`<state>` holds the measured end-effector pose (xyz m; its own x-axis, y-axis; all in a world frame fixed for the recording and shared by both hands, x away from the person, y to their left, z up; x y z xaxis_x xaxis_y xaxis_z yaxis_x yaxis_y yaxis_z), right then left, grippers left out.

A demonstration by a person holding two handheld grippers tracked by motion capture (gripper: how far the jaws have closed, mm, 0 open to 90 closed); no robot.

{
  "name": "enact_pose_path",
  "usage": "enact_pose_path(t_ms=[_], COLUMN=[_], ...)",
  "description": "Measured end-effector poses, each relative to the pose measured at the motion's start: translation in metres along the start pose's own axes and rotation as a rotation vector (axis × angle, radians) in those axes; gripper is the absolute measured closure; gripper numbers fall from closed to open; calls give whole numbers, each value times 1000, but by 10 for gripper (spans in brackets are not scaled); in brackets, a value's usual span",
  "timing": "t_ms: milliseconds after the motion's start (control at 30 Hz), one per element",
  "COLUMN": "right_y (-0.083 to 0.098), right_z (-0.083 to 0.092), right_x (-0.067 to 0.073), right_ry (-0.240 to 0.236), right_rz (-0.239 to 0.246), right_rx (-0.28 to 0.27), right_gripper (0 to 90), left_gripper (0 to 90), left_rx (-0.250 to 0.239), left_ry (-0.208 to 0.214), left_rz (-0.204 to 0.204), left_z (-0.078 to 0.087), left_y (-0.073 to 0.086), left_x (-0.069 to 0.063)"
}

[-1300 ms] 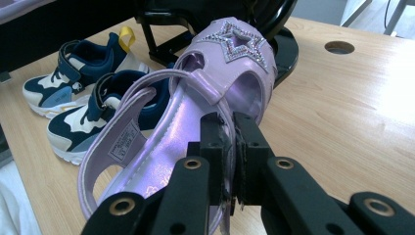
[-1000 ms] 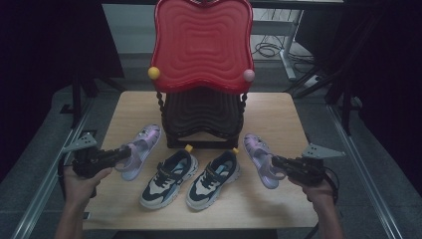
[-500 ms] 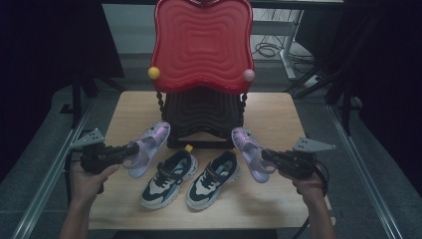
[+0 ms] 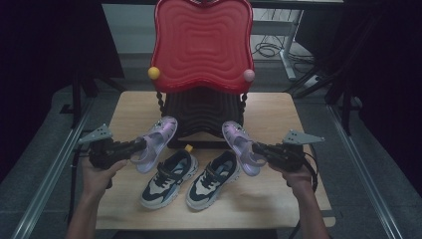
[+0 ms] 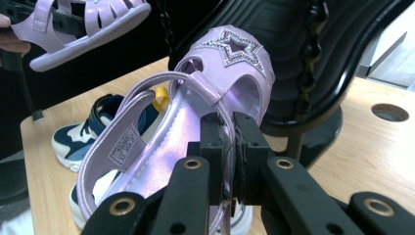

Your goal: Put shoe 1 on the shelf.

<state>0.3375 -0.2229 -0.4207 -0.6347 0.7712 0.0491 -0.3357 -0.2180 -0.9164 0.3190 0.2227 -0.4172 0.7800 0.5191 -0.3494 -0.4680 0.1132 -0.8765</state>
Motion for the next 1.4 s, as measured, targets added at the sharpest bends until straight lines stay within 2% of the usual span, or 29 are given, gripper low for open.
enact_pose_path(t_ms=[267,600,800,933,1133,1400], right_y=[-9,-13,-12,-13,-15,-19], right_z=[-20,-42,-53,-58,-63,-67], right_x=[8,11,11,11,10,10], right_ry=[-5,17,29,39,60,75], right_rz=[-2,-21,-35,-40,-44,-58], right_rx=[-5,-9,-14,-21,-37,-55], right_gripper=[836,836,835,835,835,836], left_gripper=[812,812,812,812,811,811], left_rx=[-16,-29,-24,-32,-41,-60], left_ry=[9,14,-18,-18,-34,-42], left_rz=[-19,-23,-41,-39,-60,-67], left_z=[-15,-34,-45,-50,-58,-66], left_y=[-12,-14,-15,-17,-20,-25], left_x=[-1,3,6,8,8,10])
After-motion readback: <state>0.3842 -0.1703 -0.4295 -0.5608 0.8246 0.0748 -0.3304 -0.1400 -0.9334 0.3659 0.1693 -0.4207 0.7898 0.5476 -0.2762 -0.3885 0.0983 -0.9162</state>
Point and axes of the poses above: each handheld gripper's, and its own axes: z roughly backward along the jaws, y roughly out of its underside, x roughly to its left, the point moved 4 cm from there along -z, roughly forward along the jaws, and after that the axes turned 13 degrees about y, right-handed, at the moved point
